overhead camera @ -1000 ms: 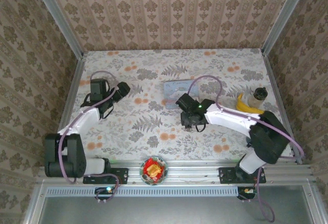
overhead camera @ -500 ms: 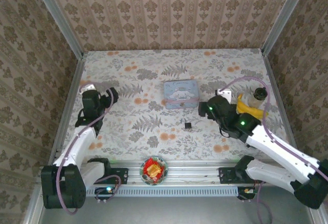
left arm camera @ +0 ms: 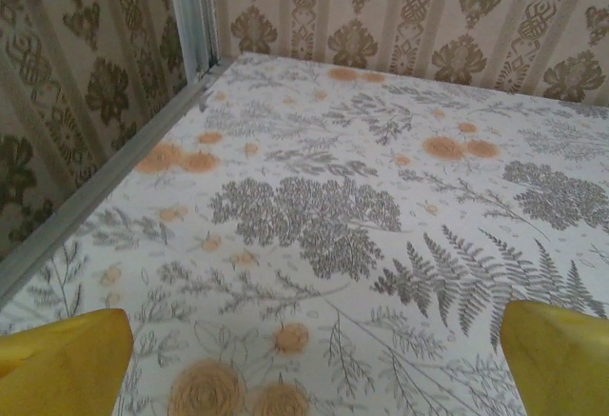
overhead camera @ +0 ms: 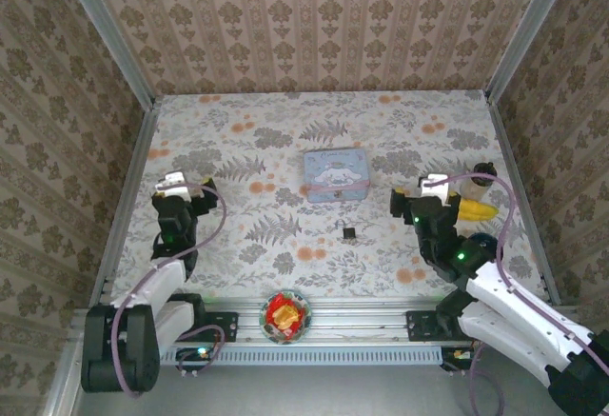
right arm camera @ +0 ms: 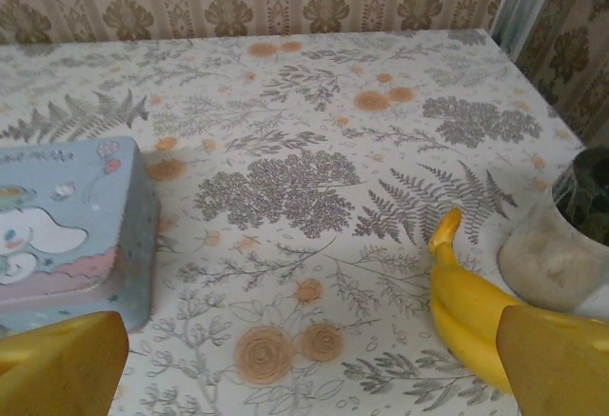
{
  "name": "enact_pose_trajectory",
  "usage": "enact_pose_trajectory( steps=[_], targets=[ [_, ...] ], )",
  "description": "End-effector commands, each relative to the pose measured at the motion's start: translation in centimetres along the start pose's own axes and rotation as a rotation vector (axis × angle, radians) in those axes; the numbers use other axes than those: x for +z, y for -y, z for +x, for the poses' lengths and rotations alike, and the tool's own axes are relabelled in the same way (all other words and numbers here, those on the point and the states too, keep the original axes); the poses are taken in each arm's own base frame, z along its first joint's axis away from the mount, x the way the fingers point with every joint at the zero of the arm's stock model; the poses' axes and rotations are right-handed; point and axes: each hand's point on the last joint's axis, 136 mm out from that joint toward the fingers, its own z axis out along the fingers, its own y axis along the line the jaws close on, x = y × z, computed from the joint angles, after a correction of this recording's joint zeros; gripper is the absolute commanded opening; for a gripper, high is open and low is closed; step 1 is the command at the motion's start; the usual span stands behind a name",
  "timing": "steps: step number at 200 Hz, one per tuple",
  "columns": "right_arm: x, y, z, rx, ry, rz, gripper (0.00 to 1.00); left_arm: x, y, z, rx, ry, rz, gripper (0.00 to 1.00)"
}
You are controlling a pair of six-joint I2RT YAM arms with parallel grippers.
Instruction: Unlock the padlock with the key
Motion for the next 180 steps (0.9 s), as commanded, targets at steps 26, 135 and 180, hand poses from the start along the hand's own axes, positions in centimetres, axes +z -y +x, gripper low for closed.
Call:
enact_pose_trajectory(
  steps=[26,135,180],
  targets=[
    [2.1,0.8,-2.2,-0.082,0.104,0.049,1.00,1.1,2.6,-0.9,0.186,0.068,0.088,1.00],
    [6.4,3.9,0.3,-0.017,0.081,0.088,1.00,3.9,3.9,2.9,0.322,0.085,0.108,1.00],
    [6.8,4.5,0.9,-0.005,0.096,0.089,1.00,6.2,1.6,3.4,0.218,-0.015,0.082,1.00]
  ],
)
